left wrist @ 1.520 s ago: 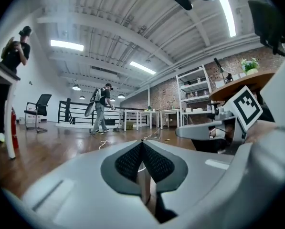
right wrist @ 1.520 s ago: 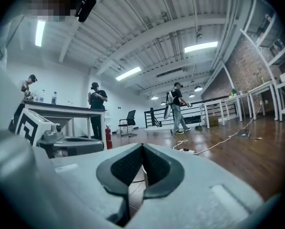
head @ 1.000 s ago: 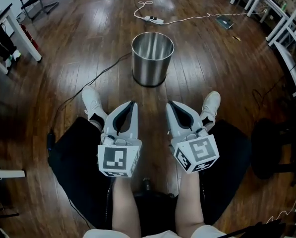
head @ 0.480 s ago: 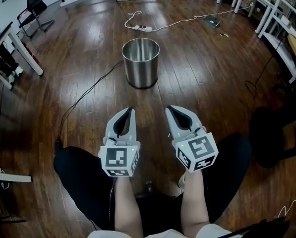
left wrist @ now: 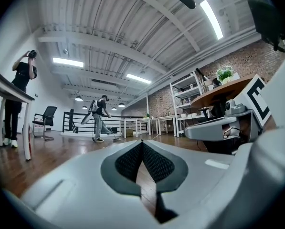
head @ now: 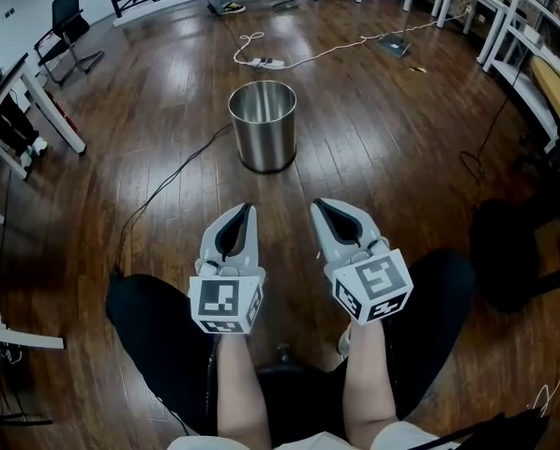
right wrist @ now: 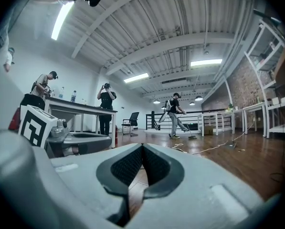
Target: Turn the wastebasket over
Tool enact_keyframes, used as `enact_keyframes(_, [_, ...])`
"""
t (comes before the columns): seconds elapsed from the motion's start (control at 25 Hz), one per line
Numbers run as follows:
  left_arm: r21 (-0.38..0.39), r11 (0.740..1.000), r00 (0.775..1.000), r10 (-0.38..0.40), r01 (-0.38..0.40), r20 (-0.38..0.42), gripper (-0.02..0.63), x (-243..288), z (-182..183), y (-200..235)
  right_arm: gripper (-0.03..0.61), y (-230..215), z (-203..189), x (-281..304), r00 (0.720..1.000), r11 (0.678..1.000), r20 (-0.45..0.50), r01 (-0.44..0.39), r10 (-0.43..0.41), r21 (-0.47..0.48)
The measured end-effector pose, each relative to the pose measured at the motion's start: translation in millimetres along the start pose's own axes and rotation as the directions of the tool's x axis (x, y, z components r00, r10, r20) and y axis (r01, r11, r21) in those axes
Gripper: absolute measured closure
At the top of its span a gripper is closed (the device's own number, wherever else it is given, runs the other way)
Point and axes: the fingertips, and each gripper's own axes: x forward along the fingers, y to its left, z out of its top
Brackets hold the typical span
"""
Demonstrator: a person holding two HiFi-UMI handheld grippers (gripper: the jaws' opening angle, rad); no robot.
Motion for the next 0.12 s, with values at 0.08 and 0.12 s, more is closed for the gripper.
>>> enact_keyframes(0.08, [-0.003, 1.0, 1.0, 0.0, 0.0, 0.003, 0.598, -2.2, 1.3, -3.4, 0.587, 2.3, 1.3, -3.2, 1.0, 1.0, 0.003, -0.005, 0.005, -0.002])
enact_keyframes(0.12, [-0.004, 1.0, 1.0, 0.0, 0.0, 0.004, 0.598, -3.4, 1.6, -5.2, 0.586, 3.5, 1.9, -4.9, 1.0, 1.0, 0.004, -0.007, 0.007, -0.003])
